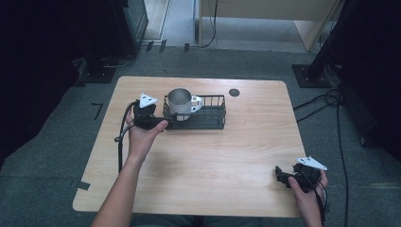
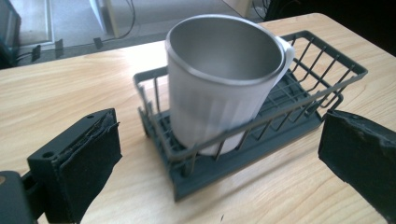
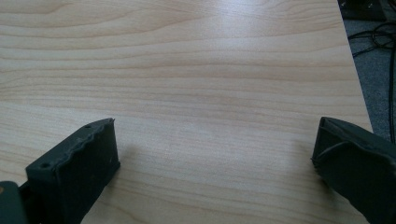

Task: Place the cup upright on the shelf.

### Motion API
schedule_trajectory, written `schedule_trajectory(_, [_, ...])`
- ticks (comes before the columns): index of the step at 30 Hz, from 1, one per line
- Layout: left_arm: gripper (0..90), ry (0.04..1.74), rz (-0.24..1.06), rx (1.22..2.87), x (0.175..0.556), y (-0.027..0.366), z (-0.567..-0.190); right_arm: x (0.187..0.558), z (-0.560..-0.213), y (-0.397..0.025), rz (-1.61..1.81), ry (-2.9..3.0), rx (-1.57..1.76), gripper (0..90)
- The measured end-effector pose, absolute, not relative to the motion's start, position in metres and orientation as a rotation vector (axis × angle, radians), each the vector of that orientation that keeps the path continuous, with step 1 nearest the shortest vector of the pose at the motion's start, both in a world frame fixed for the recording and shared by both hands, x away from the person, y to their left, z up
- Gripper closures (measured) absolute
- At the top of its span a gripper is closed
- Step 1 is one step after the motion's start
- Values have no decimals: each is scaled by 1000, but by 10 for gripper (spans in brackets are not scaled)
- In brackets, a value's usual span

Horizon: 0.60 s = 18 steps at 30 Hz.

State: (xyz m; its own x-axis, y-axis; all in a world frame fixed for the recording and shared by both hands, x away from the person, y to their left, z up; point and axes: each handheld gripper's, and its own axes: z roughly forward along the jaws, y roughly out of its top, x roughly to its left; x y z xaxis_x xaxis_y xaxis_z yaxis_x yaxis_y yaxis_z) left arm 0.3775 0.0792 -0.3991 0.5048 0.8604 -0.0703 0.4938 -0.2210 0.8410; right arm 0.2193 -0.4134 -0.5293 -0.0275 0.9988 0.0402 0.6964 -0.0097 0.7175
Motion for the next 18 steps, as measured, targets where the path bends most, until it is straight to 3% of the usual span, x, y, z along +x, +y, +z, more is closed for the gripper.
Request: schedule_trajectory(18, [0, 1200, 517, 1880, 333, 128, -437, 219, -529, -413, 789, 1772, 1755, 0])
